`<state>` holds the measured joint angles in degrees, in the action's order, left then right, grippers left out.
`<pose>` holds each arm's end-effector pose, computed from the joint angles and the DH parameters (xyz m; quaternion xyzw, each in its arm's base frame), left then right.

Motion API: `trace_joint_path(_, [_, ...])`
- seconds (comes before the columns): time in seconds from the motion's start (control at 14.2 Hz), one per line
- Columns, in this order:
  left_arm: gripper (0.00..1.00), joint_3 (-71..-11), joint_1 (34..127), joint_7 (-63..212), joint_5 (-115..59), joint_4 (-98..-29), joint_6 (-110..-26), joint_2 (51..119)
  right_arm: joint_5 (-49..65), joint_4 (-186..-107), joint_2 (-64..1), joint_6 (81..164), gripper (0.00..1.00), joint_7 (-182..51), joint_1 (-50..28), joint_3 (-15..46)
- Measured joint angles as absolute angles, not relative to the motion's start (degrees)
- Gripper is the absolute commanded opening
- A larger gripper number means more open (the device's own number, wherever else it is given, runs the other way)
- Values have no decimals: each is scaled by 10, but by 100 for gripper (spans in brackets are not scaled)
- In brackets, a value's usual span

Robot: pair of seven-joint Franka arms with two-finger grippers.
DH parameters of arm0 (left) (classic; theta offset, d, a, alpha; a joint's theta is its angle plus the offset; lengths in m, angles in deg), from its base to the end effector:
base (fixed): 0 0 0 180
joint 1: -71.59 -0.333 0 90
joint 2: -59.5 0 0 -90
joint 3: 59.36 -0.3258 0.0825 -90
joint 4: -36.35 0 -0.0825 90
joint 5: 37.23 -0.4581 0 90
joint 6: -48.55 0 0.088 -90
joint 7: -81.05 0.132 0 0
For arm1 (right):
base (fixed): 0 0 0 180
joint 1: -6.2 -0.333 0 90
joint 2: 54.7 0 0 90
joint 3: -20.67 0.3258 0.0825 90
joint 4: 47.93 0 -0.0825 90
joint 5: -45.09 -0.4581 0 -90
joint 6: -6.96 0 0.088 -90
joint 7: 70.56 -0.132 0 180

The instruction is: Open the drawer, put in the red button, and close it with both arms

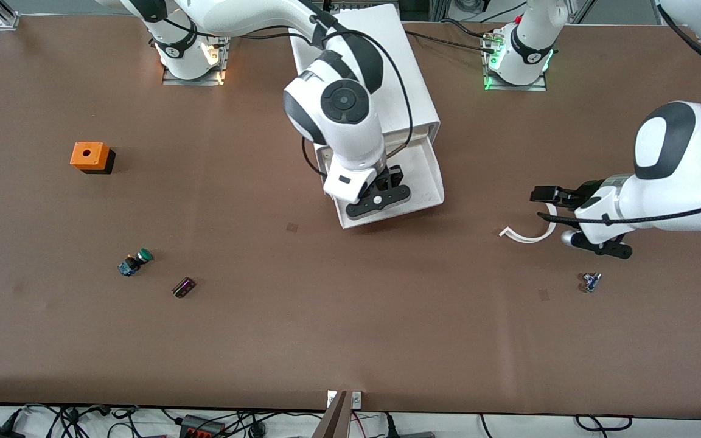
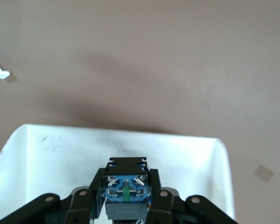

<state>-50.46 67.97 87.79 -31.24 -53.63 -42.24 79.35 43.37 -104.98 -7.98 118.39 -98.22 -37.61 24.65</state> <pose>0.6840 -0.0680 0.3841 0.9791 -0.0936 -0.1621 0.0801 0.5923 0.6278 0.3495 -0.9845 -0.1574 -0.0298 0.0721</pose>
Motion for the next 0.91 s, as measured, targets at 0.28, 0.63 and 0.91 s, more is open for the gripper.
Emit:
trace_joint_path(0.28, [100, -492, 684, 861, -341, -593, -455, 766, 434, -1050, -67, 1183, 0, -992, -384, 246])
trace_joint_path(0.63, [100, -492, 684, 839, -342, -667, -509, 742, 434, -1051, -49, 1184, 0, -1021, -388, 246])
trace_joint_path(0.91, [100, -490, 687, 820, -342, -672, -509, 741, 434, -1050, -40, 1189, 61, -1036, -388, 246])
